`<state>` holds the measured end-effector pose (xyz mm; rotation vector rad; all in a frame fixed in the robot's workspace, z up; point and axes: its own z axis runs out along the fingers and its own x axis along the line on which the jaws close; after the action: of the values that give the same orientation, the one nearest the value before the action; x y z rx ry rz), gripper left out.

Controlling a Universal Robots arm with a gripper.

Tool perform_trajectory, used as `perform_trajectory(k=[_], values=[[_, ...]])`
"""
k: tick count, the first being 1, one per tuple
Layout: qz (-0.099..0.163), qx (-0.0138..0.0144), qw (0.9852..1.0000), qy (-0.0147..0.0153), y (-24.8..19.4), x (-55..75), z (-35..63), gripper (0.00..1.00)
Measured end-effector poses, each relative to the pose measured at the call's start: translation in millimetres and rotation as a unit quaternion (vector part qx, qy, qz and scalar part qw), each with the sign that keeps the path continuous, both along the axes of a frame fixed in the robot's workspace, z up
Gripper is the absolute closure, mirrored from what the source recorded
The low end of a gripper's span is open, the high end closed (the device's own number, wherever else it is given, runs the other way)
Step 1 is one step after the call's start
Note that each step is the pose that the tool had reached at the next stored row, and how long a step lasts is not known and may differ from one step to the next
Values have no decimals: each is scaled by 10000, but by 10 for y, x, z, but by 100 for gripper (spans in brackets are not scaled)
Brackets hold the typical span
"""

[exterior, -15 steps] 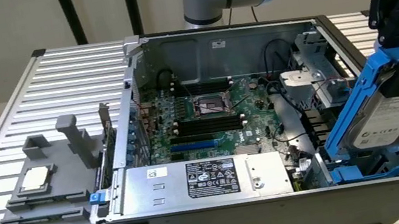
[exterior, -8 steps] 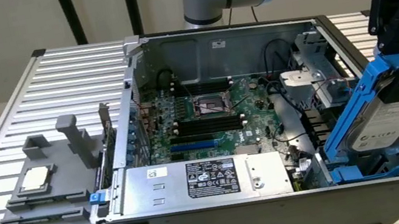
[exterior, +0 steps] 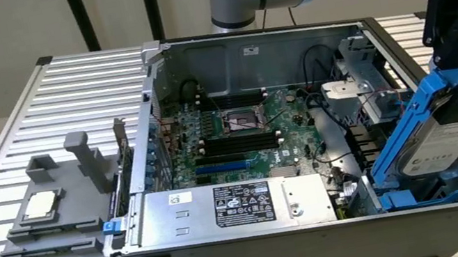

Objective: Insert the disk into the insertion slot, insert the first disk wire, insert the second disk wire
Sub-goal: 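Insert the disk into the insertion slot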

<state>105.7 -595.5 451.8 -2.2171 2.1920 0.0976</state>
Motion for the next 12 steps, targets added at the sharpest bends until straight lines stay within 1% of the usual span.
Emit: perform_trajectory(k=[12], values=[[2, 6, 10000, 0, -4, 8, -52, 67]])
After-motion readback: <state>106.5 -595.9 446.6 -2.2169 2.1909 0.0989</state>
